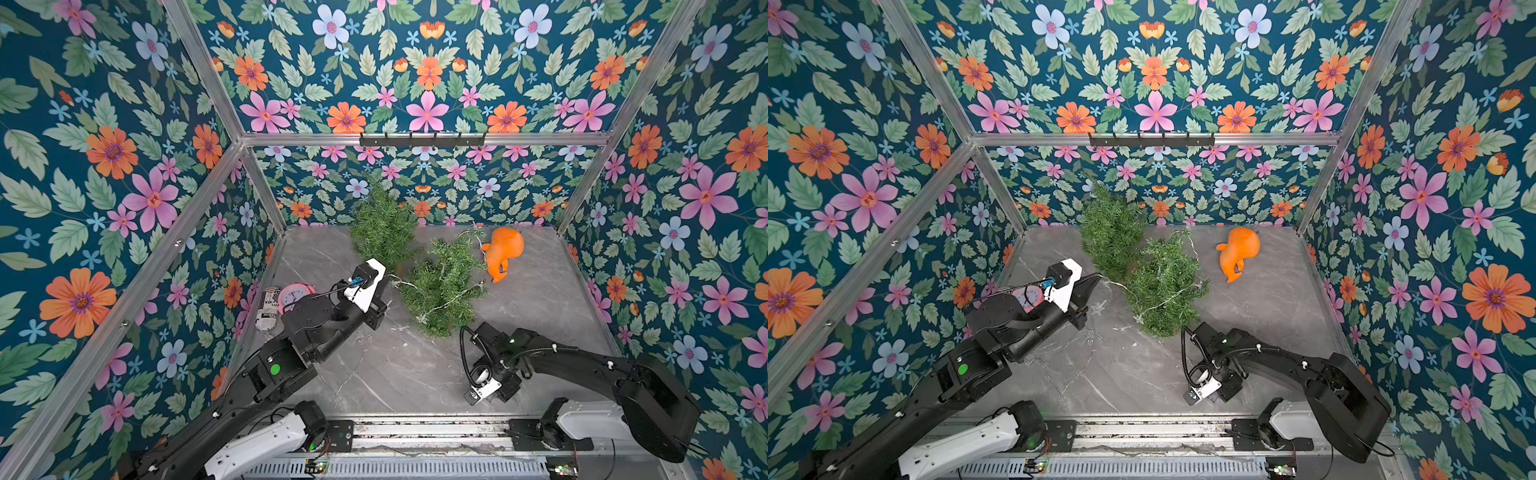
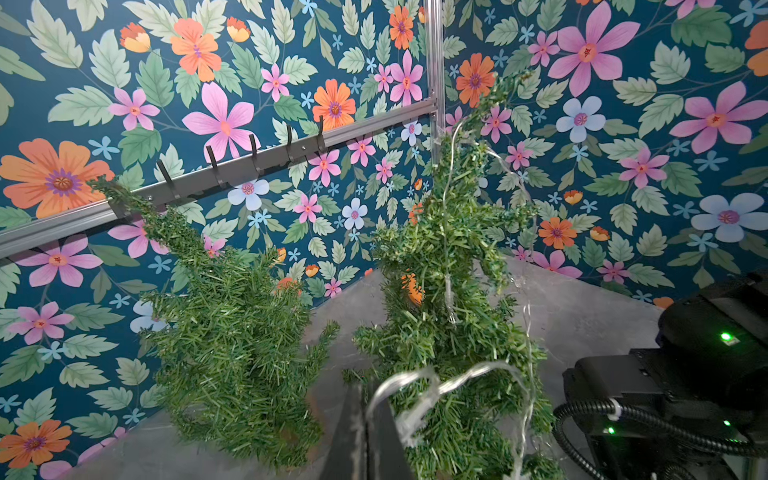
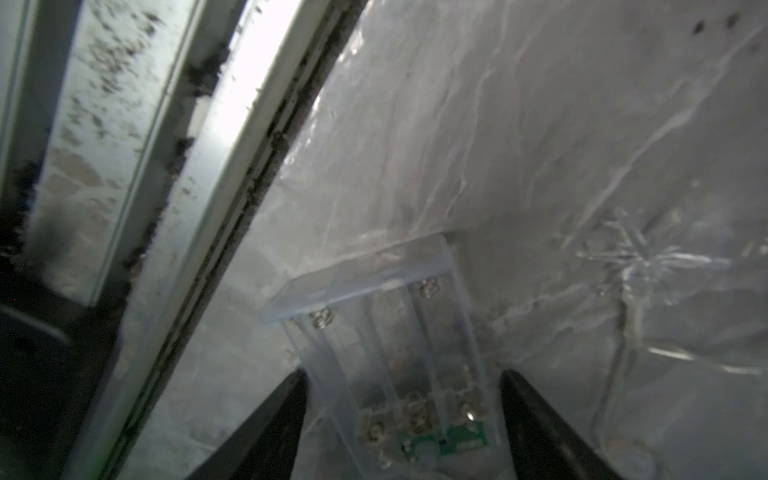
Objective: Wrap string light around the christmas tree
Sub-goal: Wrap the light string around the Christmas tree.
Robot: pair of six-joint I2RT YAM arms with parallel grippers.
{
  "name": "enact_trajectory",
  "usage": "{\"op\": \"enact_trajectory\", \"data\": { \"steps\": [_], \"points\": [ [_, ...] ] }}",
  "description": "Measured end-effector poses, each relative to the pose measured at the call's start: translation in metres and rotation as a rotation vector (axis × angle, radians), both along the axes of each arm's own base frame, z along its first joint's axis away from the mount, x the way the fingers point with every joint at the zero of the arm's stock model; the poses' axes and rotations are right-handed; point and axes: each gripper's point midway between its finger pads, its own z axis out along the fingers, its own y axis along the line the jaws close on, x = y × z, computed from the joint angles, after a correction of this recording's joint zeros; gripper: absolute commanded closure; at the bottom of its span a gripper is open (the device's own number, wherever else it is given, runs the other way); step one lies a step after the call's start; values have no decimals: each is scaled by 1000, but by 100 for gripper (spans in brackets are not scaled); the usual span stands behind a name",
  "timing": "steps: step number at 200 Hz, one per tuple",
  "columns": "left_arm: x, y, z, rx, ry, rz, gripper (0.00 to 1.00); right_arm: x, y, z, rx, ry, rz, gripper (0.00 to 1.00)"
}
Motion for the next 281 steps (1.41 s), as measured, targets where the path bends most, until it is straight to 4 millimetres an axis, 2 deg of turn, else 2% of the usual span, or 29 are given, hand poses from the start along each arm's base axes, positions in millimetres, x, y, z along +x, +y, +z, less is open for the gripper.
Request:
{"op": "enact_trajectory", "data": {
  "steps": [64,86,109,128,196,219,253,281],
  "points": [
    [-2,-1,1,-2,-1,-15,99,5,3,-2,-39,-6,24,45],
    [-2,-1,1,-3,-2,-15,99,4,3,-3,-51,-6,34,45],
    [-3,-1,2,-3,-2,-15,99,3,3,-4,-67,-4,41,38],
    [-3,-1,4,-7,-5,-15,99,2,4,-5,-67,2,46,37],
    [-3,1,5,-10,-8,-15,98,4,6,-6,-71,-9,46,46],
    [-2,4,12,-33,-1,7,100,2,8,-5,-51,-12,33,51],
    [-3,12,29,-89,-3,27,98,-10,18,6,37,7,35,54],
    [-3,12,31,-105,25,30,99,-19,43,34,179,-53,64,54]
  ]
}}
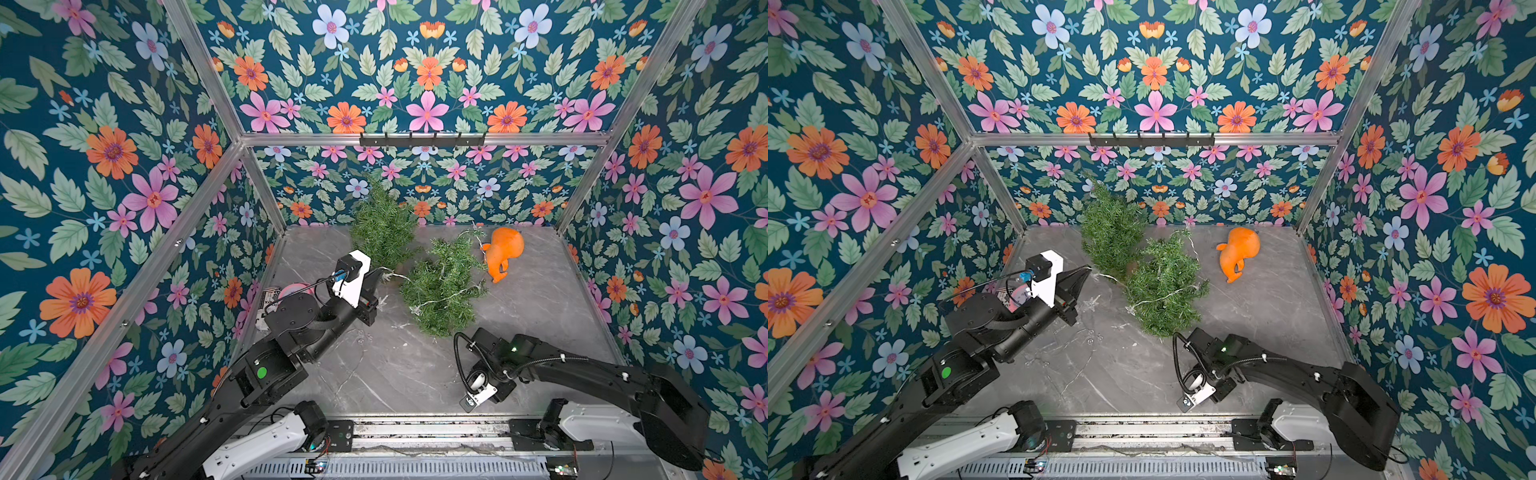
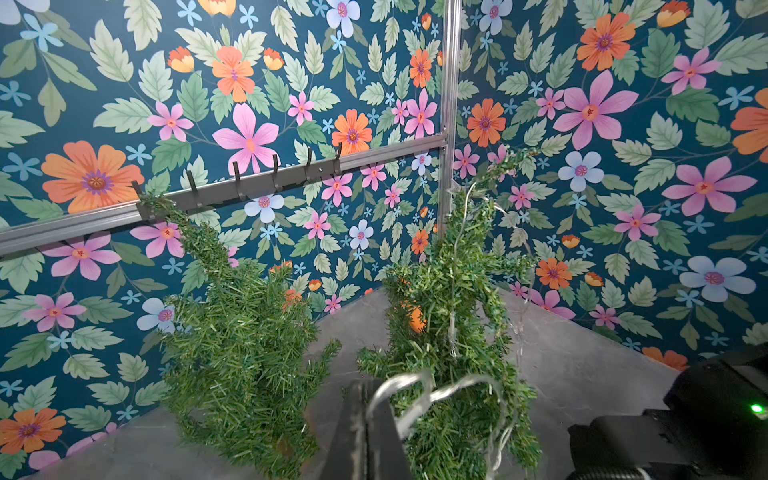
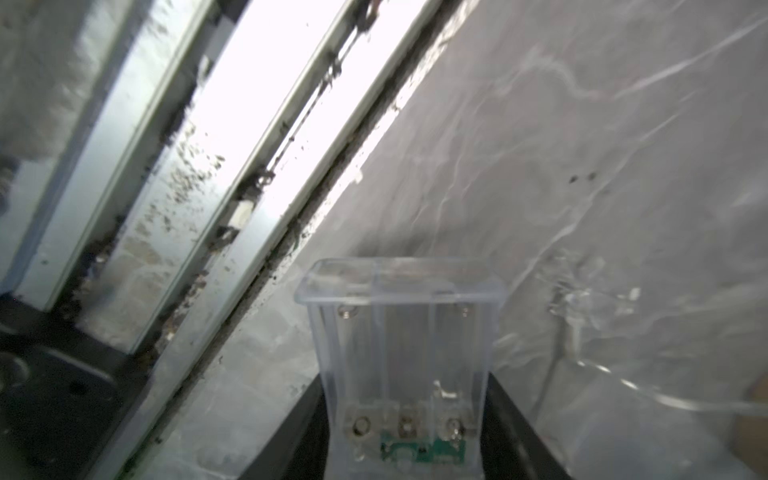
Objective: Wrap string light around the christmas tree
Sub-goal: Wrap the light string around the Christmas tree.
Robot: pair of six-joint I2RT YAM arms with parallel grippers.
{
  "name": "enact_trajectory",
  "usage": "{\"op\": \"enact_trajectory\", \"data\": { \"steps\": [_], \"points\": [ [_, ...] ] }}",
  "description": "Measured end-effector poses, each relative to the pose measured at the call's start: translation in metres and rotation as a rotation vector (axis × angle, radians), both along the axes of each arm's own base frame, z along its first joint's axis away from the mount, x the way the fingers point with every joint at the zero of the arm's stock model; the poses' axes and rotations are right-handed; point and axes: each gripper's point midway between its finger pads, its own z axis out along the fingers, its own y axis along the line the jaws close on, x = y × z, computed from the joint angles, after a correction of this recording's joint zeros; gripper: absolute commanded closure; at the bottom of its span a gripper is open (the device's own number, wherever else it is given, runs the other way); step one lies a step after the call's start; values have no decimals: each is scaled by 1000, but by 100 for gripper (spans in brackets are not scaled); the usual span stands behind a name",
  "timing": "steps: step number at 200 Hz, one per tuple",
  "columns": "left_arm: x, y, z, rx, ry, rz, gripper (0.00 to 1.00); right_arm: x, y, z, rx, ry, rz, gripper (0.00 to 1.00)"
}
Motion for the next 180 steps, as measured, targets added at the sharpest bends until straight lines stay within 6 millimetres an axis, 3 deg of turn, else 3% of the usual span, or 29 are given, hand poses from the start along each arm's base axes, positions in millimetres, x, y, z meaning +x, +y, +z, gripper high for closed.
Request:
{"op": "enact_trajectory", "data": {
  "steps": [81,112,140,180],
  "points": [
    [2,-10,14,-62,61,-26,100,-41,92,117,468,-171,117,54],
    [9,-18,19,-74,57,-26,100,-54,146,179,678,-207,163,54],
    [32,-23,31,-76,62,74,100,-54,191,241,859,-259,188,53],
    [66,-25,47,-75,57,209,100,-51,229,345,1103,-342,225,54]
  ]
}}
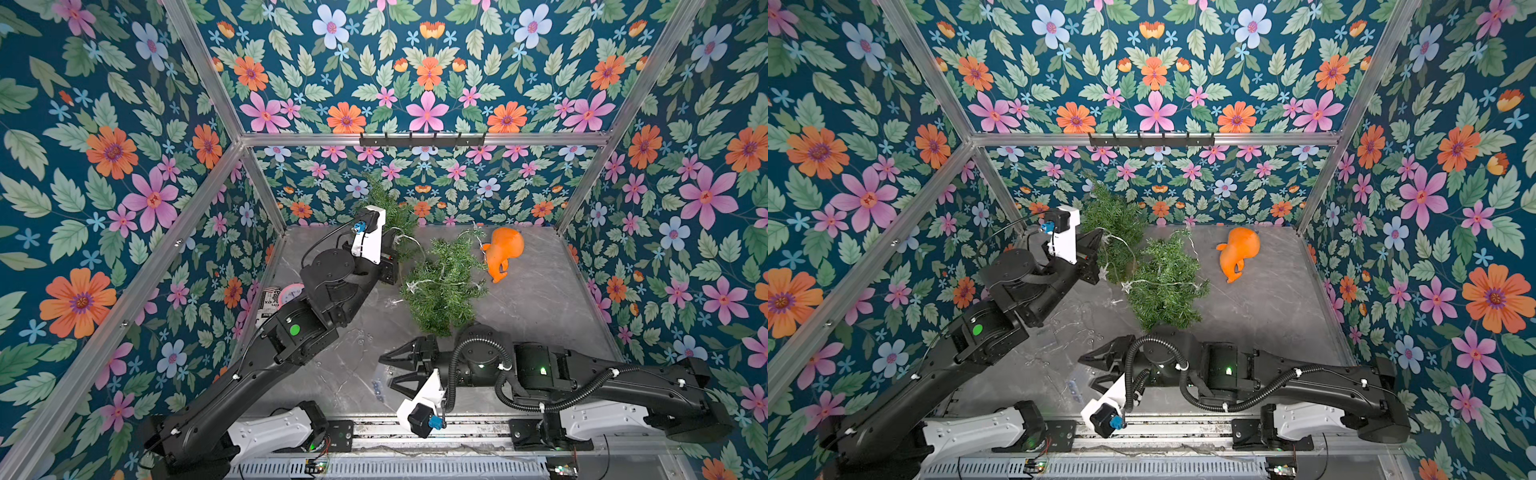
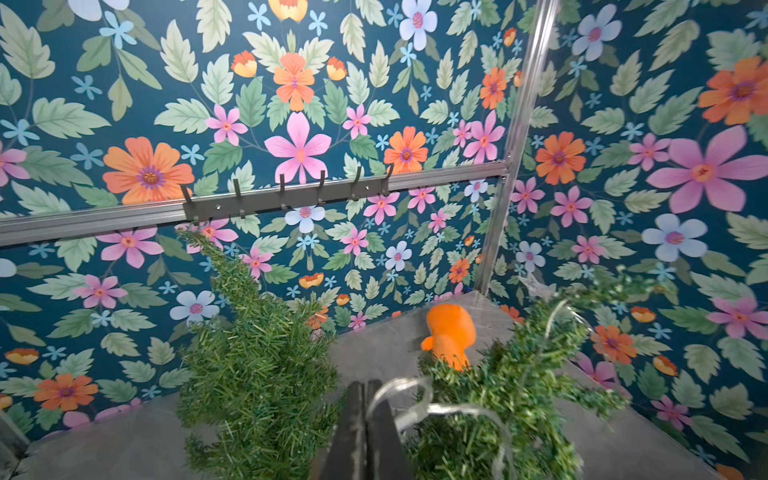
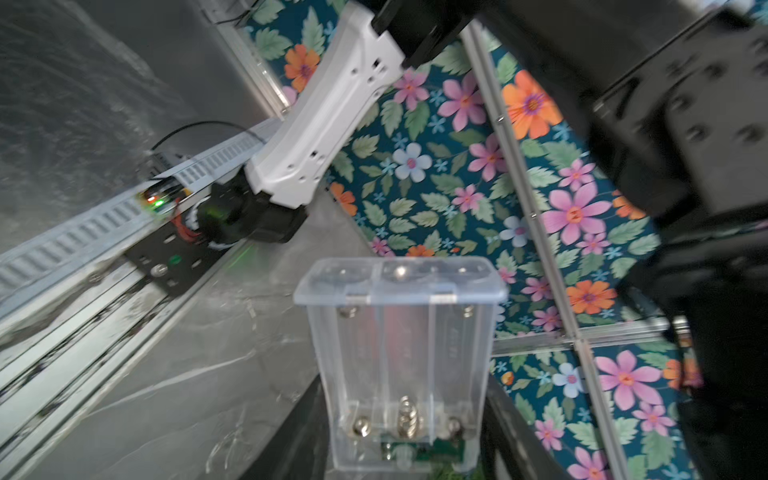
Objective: Wrap string light around the christmas tree
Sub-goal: Wrap the light string around the Christmas tree.
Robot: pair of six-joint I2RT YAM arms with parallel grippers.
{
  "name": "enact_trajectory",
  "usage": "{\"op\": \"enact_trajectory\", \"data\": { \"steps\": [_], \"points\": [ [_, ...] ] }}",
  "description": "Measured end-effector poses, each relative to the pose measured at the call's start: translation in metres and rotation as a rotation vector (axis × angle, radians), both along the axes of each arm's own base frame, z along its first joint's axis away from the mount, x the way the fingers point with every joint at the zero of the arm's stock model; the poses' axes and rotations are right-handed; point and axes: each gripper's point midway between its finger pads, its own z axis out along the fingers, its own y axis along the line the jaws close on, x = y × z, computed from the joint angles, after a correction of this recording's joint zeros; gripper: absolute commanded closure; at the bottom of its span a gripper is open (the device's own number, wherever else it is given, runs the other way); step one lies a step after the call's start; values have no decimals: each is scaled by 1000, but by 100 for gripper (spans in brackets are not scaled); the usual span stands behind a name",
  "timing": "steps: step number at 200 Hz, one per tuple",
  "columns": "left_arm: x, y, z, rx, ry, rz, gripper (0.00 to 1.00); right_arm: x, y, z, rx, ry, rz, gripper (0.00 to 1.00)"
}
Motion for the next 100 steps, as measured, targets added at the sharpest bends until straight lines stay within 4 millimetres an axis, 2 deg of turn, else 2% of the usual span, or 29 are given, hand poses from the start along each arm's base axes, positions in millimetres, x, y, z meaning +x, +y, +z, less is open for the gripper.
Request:
{"op": "enact_trajectory", "data": {
  "steps": [31,55,100],
  "points": [
    [27,8,10,-11,-1,50,100,7,9,51,110,-73,1,55],
    [52,13,16,-53,20,48,100,29,4,86,188,-98,-51,56],
    [68,-30,25,-61,41,-117,98,62,-5,142,318,-142,-114,56]
  ]
}}
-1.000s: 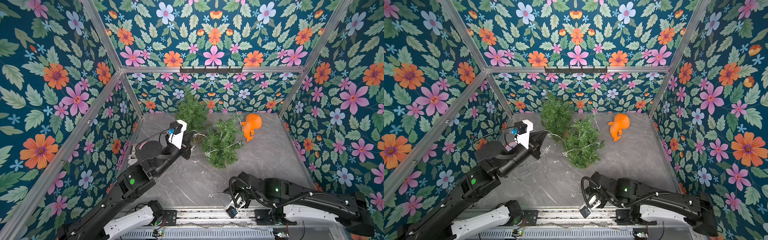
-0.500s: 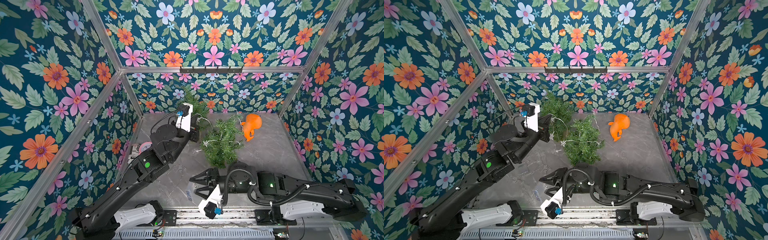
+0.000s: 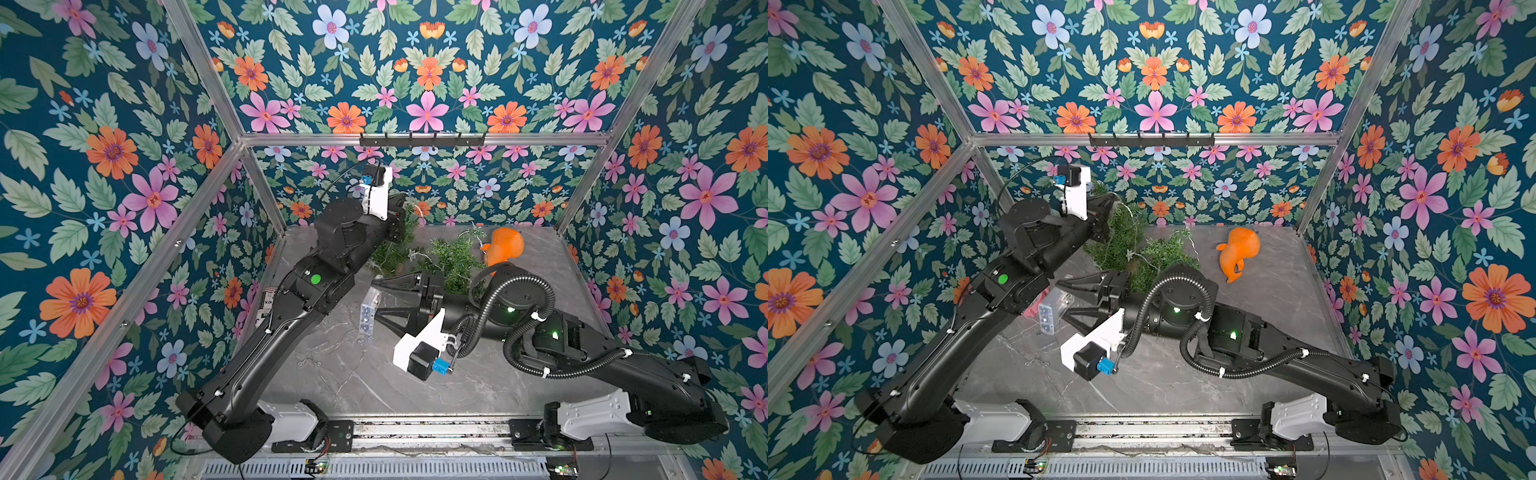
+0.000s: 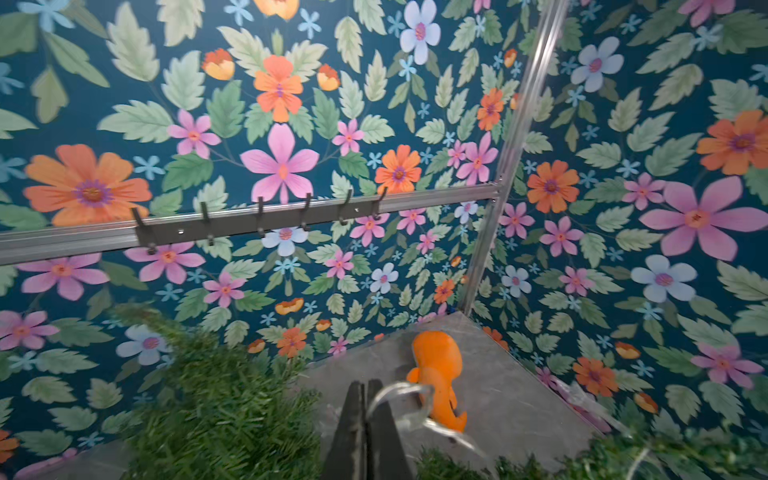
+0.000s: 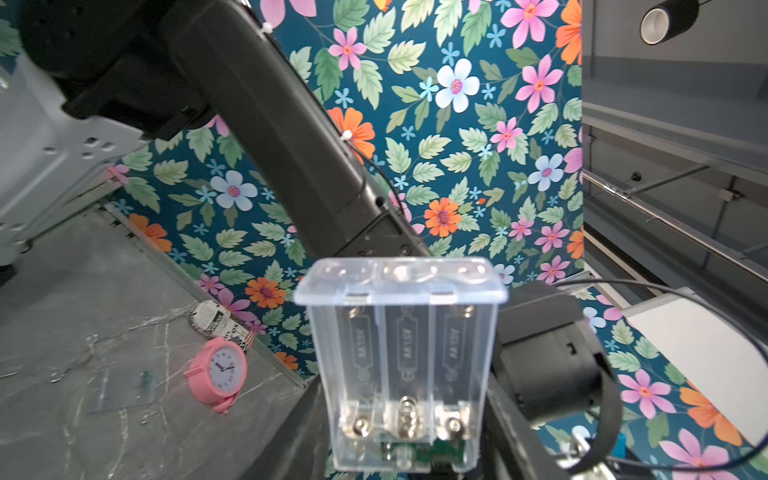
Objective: Wrap string light around the christmas tree
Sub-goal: Wrap the light string around the Christmas tree.
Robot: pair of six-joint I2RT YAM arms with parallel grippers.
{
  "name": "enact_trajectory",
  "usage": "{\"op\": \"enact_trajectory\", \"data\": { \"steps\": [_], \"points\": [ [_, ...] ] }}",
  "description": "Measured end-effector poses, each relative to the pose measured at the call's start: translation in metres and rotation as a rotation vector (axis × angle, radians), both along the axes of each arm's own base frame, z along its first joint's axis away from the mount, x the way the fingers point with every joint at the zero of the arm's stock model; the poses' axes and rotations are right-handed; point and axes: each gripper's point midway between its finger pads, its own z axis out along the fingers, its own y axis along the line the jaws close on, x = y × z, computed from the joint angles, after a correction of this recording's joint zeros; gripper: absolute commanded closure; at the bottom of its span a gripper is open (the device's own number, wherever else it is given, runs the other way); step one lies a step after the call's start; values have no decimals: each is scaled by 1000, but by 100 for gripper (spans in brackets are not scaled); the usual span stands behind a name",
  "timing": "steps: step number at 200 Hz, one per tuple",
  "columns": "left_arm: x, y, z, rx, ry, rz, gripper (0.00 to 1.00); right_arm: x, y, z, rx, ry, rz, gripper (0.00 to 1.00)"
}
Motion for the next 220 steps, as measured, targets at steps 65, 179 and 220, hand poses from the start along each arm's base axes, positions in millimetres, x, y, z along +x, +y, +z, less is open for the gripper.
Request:
{"op": "enact_trajectory", "data": {
  "steps": [65,179,220],
  "points": [
    [37,-23,-20,71,39,-10,47,29,12,51,112,-59,-7,56],
    [52,20,-3,105,24,-26,0,129,13,128,369,-76,-117,57],
    [66,-4,-18,205,65,-123,29,134,15,129,384,-56,-104,57]
  ]
}}
